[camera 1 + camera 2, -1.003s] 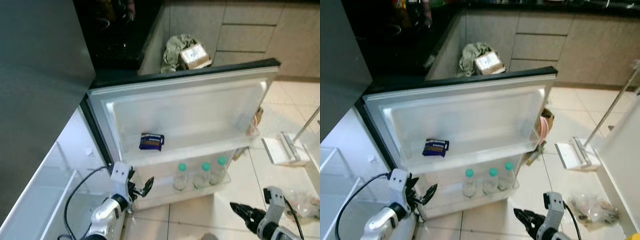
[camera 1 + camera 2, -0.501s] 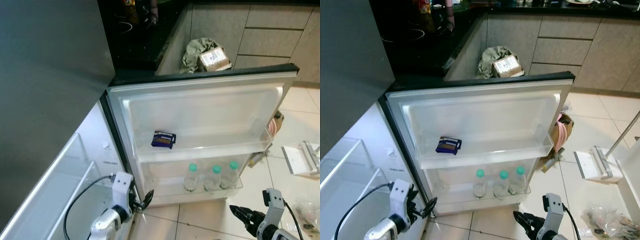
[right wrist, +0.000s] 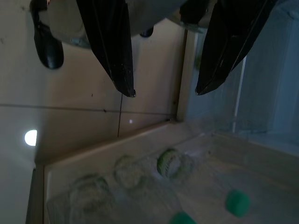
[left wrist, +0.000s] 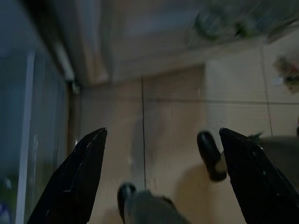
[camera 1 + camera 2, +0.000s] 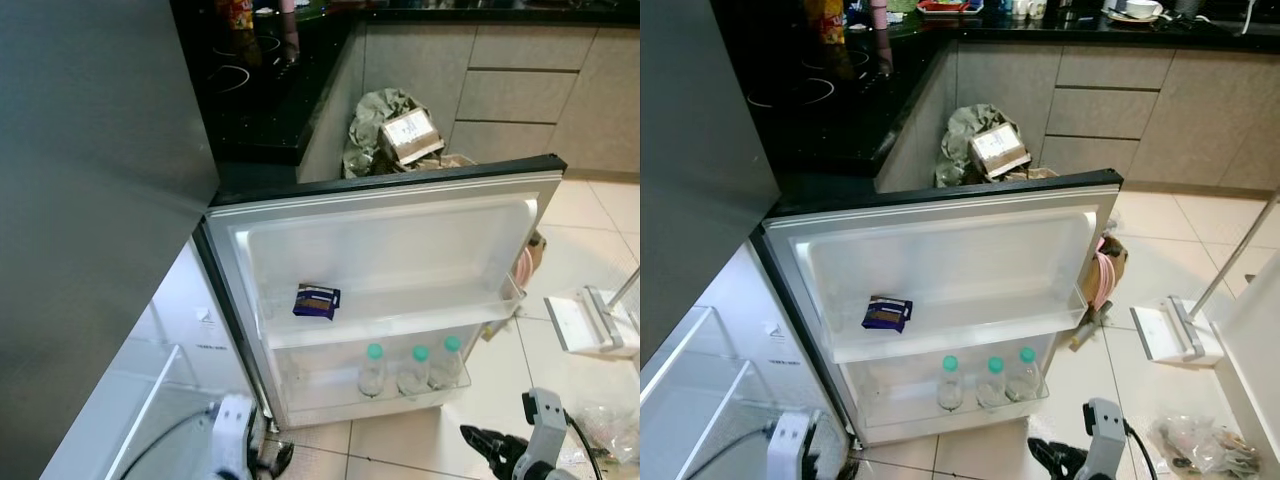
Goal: Restocking fridge
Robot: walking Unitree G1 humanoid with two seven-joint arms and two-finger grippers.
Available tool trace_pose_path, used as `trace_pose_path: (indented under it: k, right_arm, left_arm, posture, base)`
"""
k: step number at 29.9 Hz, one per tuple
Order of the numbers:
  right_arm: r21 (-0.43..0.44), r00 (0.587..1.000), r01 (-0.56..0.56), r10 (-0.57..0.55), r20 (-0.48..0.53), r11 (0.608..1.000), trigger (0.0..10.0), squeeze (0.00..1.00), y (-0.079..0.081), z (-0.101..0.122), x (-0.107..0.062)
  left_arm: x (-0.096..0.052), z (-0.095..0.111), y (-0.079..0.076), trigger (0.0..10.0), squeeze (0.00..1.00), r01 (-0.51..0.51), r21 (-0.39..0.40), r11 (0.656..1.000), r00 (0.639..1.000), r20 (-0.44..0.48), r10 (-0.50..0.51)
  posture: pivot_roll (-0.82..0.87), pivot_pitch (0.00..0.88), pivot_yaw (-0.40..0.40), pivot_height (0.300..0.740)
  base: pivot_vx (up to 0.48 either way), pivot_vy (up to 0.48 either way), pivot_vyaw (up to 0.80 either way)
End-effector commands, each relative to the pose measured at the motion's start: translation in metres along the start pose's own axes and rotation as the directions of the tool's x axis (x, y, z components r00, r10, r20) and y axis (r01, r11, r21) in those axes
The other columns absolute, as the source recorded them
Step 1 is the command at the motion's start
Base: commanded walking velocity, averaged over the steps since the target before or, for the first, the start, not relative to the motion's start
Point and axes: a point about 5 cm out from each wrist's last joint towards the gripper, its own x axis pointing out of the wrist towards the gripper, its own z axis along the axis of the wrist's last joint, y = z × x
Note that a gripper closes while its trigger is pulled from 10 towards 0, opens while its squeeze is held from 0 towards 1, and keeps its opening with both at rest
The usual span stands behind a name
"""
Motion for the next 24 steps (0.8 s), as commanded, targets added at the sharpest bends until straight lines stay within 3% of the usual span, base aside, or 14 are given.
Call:
trace_pose_path:
  k: [1,6,8,10,13,17,24]
  right_arm:
    - [0.001,1.0,0.007,-0.007,-0.018,1.0,10.0,0.0,0.0,-0.004,0.0]
    - [0.006,1.0,0.012,-0.012,-0.025,1.0,10.0,0.0,0.001,-0.007,0.0]
    - [0.011,0.999,0.022,-0.021,-0.036,1.0,10.0,0.0,0.001,-0.01,-0.001]
    - [0.011,0.999,0.022,-0.021,-0.036,1.0,10.0,0.0,0.001,-0.01,-0.001]
    - [0.018,0.998,0.043,-0.043,-0.042,0.999,10.0,0.0,0.0,-0.013,-0.001]
    - [0.004,0.993,0.095,-0.095,-0.072,0.995,10.0,0.0,-0.003,-0.019,-0.003]
    - [0.011,0.971,0.216,-0.213,-0.106,0.976,10.0,0.0,-0.011,-0.028,-0.008]
  left_arm:
    - [-0.005,-0.012,0.002,10.0,0.0,-0.035,-0.04,0.999,0.999,-0.043,0.033]
    - [-0.012,-0.03,0.002,10.0,0.0,-0.074,-0.087,0.993,0.992,-0.107,0.065]
    - [-0.021,-0.047,0.002,10.0,0.0,-0.128,-0.151,0.98,0.981,-0.165,0.103]
    - [-0.021,-0.047,0.002,10.0,0.0,-0.128,-0.151,0.98,0.981,-0.165,0.103]
    - [-0.027,-0.058,0.005,10.0,0.0,-0.189,-0.217,0.958,0.969,-0.197,0.146]
    - [-0.03,-0.056,0.013,10.0,0.0,-0.252,-0.25,0.935,0.958,-0.199,0.205]
    - [-0.027,-0.048,0.019,10.0,0.0,-0.27,-0.259,0.927,0.957,-0.176,0.23]
  posture:
    - [-0.1,0.0,-0.018,0.74]
    - [-0.09,0.0,-0.017,0.74]
    - [-0.09,0.0,-0.019,0.74]
    - [-0.09,0.0,-0.019,0.74]
    - [-0.09,0.0,-0.02,0.74]
    - [-0.09,0.0,-0.022,0.74]
    - [-0.09,0.0,-0.016,0.74]
  base:
    - [0.0,0.0,0.0]
    - [0.0,0.0,0.0]
    - [0.0,0.0,0.0]
    - [0.0,0.0,0.0]
    - [0.0,0.0,0.0]
    - [0.0,0.0,0.0]
    - [0.0,0.0,0.0]
